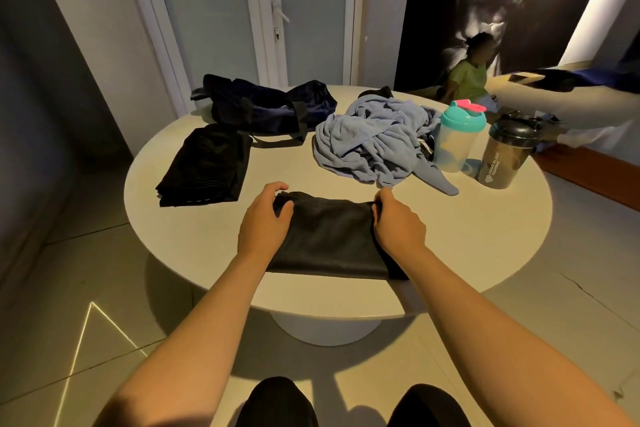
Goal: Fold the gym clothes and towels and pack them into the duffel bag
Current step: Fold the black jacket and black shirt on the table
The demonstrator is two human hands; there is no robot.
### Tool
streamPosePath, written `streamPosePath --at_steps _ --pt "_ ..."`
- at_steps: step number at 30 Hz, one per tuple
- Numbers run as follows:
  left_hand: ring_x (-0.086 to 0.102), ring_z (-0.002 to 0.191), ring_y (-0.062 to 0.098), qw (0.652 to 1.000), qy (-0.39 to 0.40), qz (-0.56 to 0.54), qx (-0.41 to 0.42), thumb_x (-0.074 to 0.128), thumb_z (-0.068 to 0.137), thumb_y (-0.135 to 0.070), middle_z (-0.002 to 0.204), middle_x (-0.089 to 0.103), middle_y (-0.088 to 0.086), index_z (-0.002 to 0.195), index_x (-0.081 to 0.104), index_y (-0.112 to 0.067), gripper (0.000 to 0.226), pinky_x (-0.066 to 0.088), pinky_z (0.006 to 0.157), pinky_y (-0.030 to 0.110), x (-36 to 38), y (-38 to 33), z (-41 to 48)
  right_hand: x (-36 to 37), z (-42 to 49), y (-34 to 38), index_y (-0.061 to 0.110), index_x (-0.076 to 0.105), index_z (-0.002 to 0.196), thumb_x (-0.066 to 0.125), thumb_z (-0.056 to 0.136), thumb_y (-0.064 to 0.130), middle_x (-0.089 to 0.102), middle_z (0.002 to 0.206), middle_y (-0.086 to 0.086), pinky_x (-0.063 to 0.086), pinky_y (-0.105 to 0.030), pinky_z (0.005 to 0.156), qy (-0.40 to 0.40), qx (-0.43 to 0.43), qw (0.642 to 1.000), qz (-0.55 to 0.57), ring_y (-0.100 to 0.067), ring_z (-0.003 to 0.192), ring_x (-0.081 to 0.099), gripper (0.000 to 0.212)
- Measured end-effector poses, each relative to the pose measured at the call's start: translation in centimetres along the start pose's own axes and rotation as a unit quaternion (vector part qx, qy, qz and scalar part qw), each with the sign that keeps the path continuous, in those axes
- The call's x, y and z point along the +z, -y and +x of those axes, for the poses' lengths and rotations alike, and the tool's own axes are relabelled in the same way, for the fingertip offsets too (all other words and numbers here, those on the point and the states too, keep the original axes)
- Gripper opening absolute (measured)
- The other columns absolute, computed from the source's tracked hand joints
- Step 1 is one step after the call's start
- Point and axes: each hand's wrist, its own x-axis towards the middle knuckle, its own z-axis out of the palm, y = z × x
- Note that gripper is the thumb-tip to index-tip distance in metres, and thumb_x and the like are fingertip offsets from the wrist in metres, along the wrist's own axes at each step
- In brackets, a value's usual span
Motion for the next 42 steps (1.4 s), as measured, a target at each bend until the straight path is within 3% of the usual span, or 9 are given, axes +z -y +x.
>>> streamPosePath --at_steps 6,9,17,24,26,29,33,37,42 --pt "0.057 0.114 0.015 0.997 0.076 0.022 0.022 0.054 0.102 -0.018 0.131 0.059 -0.001 0.132 0.055 -0.026 0.03 0.046 0.097 0.026 1.3 -0.2 0.0 -0.5 0.6 1.0 0.026 0.041 0.14 0.048 0.101 0.041 0.046 0.135 -0.012 0.04 -0.048 0.094 -0.002 -0.014 0.997 -0.082 -0.036 0.12 0.047 0.042" --pt "0.059 0.107 0.018 0.998 0.025 0.05 -0.005 0.05 0.104 -0.021 0.126 0.059 -0.001 0.128 0.057 -0.028 0.026 0.046 0.085 0.025 1.6 -0.6 -0.6 -0.1 -0.3 2.2 0.02 0.05 0.126 0.054 0.096 0.033 0.045 0.129 -0.012 0.036 -0.045 0.091 -0.064 -0.027 0.993 -0.09 -0.034 0.115 0.041 0.033" --pt "0.06 0.102 0.016 0.999 -0.035 0.013 -0.03 0.05 0.103 -0.024 0.12 0.063 -0.005 0.12 0.059 -0.032 0.021 0.045 0.078 0.025 1.4 -0.5 -1.8 -0.4 -1.5 1.3 0.019 0.068 0.108 0.047 0.097 0.029 0.063 0.109 -0.003 0.041 -0.039 0.091 -0.044 -0.057 0.997 -0.029 -0.026 0.105 0.053 0.026" --pt "0.059 0.096 0.023 0.991 -0.104 0.05 -0.072 0.042 0.106 -0.025 0.124 0.05 -0.001 0.119 0.054 -0.036 0.021 0.057 0.079 0.041 1.0 -1.4 -3.1 0.0 -4.0 2.8 0.023 0.062 0.1 0.036 0.101 0.048 0.062 0.095 -0.001 0.032 -0.044 0.092 -0.037 -0.043 0.996 -0.067 -0.025 0.099 0.056 0.035" --pt "0.058 0.098 0.022 0.993 -0.081 0.045 -0.069 0.045 0.103 -0.026 0.117 0.052 -0.003 0.113 0.058 -0.035 0.018 0.058 0.082 0.043 0.9 -1.4 -3.6 -0.1 -3.8 2.7 0.026 0.06 0.123 0.033 0.101 0.055 0.063 0.119 -0.003 0.024 -0.053 0.108 0.024 -0.042 0.997 -0.056 -0.029 0.123 0.052 0.045" --pt "0.057 0.091 0.019 0.994 -0.033 0.098 -0.046 0.052 0.096 -0.038 0.095 0.064 -0.007 0.106 0.064 -0.036 0.016 0.052 0.083 0.039 0.4 -1.5 -4.8 -0.2 -3.2 1.8 0.028 0.038 0.15 0.034 0.102 0.055 0.032 0.158 -0.005 0.004 -0.065 0.115 0.103 -0.021 0.993 -0.056 -0.028 0.151 0.016 0.055" --pt "0.063 0.085 0.012 0.998 0.045 0.013 -0.033 0.055 0.093 -0.046 0.086 0.07 -0.015 0.105 0.073 -0.036 0.024 0.053 0.079 0.031 0.2 -3.5 -5.8 -0.9 -4.1 1.3 0.021 0.057 0.13 0.045 0.1 0.049 0.046 0.129 -0.013 0.034 -0.047 0.097 -0.034 -0.001 0.997 -0.076 -0.035 0.121 0.039 0.042" --pt "0.064 0.076 0.017 0.994 -0.011 -0.085 -0.061 0.056 0.093 -0.042 0.076 0.068 -0.009 0.083 0.073 -0.031 0.023 0.056 0.069 0.038 0.3 -4.3 -5.3 -1.9 -4.4 1.0 0.023 0.055 0.133 0.046 0.099 0.053 0.049 0.13 -0.011 0.047 -0.044 0.093 0.082 0.0 0.996 -0.034 -0.034 0.118 0.051 0.046" --pt "0.06 0.109 0.022 0.996 0.056 0.037 -0.065 0.048 0.095 -0.051 0.118 0.067 -0.002 0.118 0.067 -0.031 0.036 0.052 0.096 0.049 2.2 -3.4 -4.7 -1.2 -3.6 0.7 0.017 0.058 0.131 0.045 0.105 0.035 0.044 0.141 -0.014 0.046 -0.042 0.09 0.098 -0.052 0.993 -0.035 -0.037 0.13 0.044 0.034"
